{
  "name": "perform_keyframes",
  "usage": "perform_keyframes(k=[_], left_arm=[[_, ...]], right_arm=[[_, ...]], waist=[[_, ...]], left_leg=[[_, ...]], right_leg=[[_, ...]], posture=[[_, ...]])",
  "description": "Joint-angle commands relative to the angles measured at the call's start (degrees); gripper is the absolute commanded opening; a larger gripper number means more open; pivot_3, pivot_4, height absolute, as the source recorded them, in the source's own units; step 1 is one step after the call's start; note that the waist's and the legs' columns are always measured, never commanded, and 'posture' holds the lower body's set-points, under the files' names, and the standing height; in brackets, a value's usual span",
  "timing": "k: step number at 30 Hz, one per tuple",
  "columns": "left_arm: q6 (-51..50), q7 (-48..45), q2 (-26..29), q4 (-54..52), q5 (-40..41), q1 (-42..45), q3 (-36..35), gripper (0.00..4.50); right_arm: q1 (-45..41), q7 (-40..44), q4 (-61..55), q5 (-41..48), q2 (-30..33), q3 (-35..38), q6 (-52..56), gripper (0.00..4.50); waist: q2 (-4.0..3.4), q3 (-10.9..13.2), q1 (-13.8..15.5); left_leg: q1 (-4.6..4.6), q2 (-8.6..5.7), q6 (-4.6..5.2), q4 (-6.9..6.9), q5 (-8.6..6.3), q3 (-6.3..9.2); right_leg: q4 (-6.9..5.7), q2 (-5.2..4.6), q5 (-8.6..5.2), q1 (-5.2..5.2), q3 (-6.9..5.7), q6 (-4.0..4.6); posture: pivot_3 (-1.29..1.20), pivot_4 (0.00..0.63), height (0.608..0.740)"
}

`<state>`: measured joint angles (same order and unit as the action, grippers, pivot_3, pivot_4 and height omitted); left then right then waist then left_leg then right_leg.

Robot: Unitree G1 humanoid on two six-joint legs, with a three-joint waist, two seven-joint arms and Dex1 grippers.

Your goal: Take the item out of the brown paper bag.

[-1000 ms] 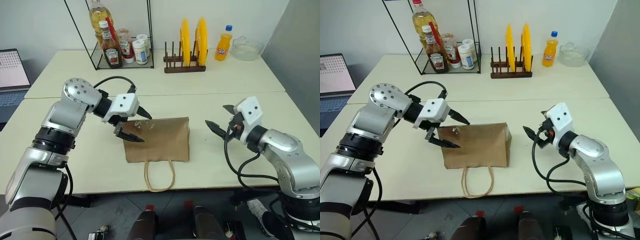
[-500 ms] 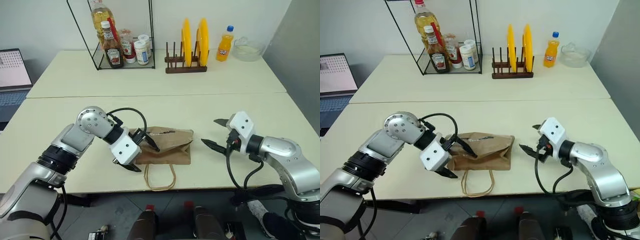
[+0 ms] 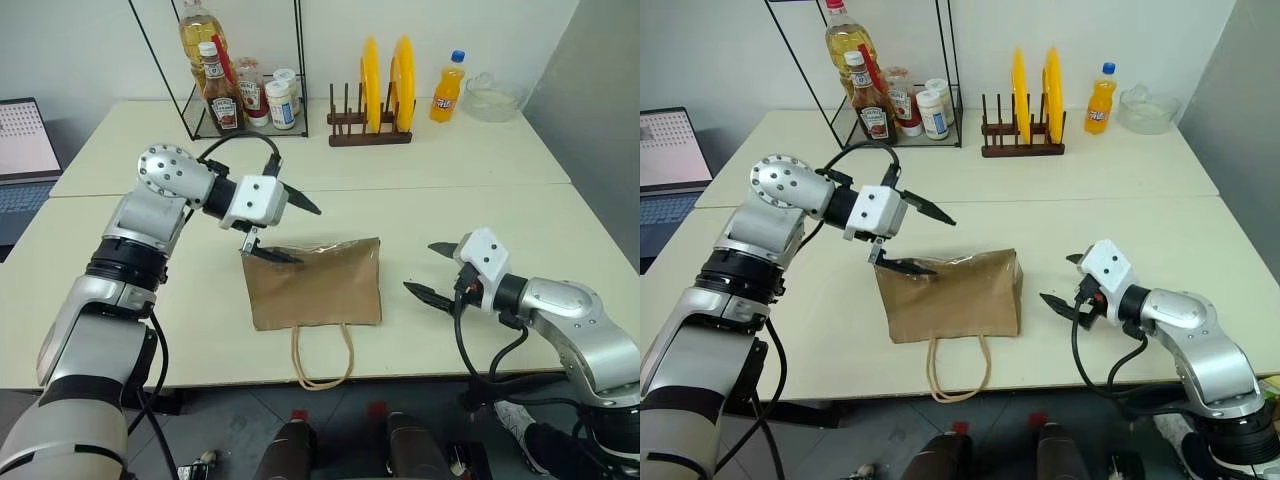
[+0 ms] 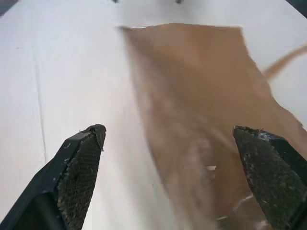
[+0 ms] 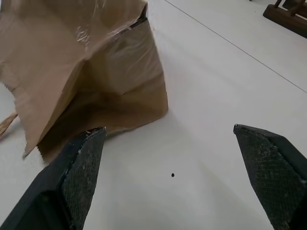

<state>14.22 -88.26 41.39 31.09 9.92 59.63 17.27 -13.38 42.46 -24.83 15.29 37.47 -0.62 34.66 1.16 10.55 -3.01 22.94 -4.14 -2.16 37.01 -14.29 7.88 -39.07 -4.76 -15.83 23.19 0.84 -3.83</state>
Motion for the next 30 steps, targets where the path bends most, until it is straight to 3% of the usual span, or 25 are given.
perform_keyframes(k=[1,3,9,13,18,23,30], left_arm=[[-8.22,-2.75,1.23,-9.01,5.64,-0.54,-2.8,4.5],[-11.89,-4.19,3.34,-16.55,9.44,-3.38,-1.12,4.5],[-4.37,-4.24,8.28,-27.62,12.76,-9.58,7.57,4.5],[10.78,-4.24,9.89,-24.21,8.36,-13.17,13.63,4.5],[26.02,-4.18,4.46,-13.58,1.01,-16.21,13.11,4.5],[29.87,-3.58,1.23,-13.74,2.03,-19.21,11.72,4.5],[31.87,-4.22,1.99,-15.32,2.43,-21.82,11.88,4.5]], right_arm=[[-1.96,0.61,0.65,0.59,0.17,0.48,-1.9,4.46],[-2.69,1.05,1.66,0.57,0.23,0.15,-2.46,4.46],[-3.88,2.54,4.1,0.39,0.22,-1.06,-4.06,4.46],[-3.23,3.04,4.41,0.1,0.22,-1.9,-4.94,4.46],[-0.18,2.41,2.35,0.31,0.32,-1.94,-4.69,4.46],[3.91,2.24,-0.83,0.5,1.31,-1.33,-4.19,4.46],[6.87,2.56,-3.26,1.06,2.51,-1.25,-3.91,4.46]], waist=[[0.0,0.0,-0.14],[0.0,0.0,-0.26],[-0.01,0.0,-0.14],[-0.01,0.0,-0.03],[-0.01,0.0,0.34],[-0.01,0.0,0.68],[-0.01,-0.01,0.72]], left_leg=[[0.0,0.0,0.0,0.0,0.0,0.0],[0.01,0.05,-0.01,0.0,0.0,0.01],[-0.02,0.46,-0.05,-0.01,0.03,-0.03],[-0.04,0.48,-0.01,-0.02,0.0,-0.11],[-0.01,0.48,0.0,0.0,0.0,-0.14],[0.0,0.48,0.0,0.01,-0.01,-0.13],[-0.03,0.56,0.01,0.0,-0.01,-0.14]], right_leg=[[0.0,0.0,0.0,0.0,0.0,0.0],[0.0,-0.01,0.0,0.0,0.04,0.0],[0.02,0.02,0.01,0.01,0.1,0.01],[0.01,0.04,0.01,0.0,0.12,0.01],[0.03,0.07,0.01,0.0,0.07,0.02],[0.04,0.06,0.01,0.0,0.09,0.02],[0.02,0.14,0.01,-0.01,0.09,0.02]], posture=[[0.0,0.15,0.74],[0.0,0.15,0.74],[0.0,0.15,0.74],[0.0,0.15,0.74],[0.0,0.15,0.74],[0.0,0.15,0.74],[0.0,0.15,0.74]])
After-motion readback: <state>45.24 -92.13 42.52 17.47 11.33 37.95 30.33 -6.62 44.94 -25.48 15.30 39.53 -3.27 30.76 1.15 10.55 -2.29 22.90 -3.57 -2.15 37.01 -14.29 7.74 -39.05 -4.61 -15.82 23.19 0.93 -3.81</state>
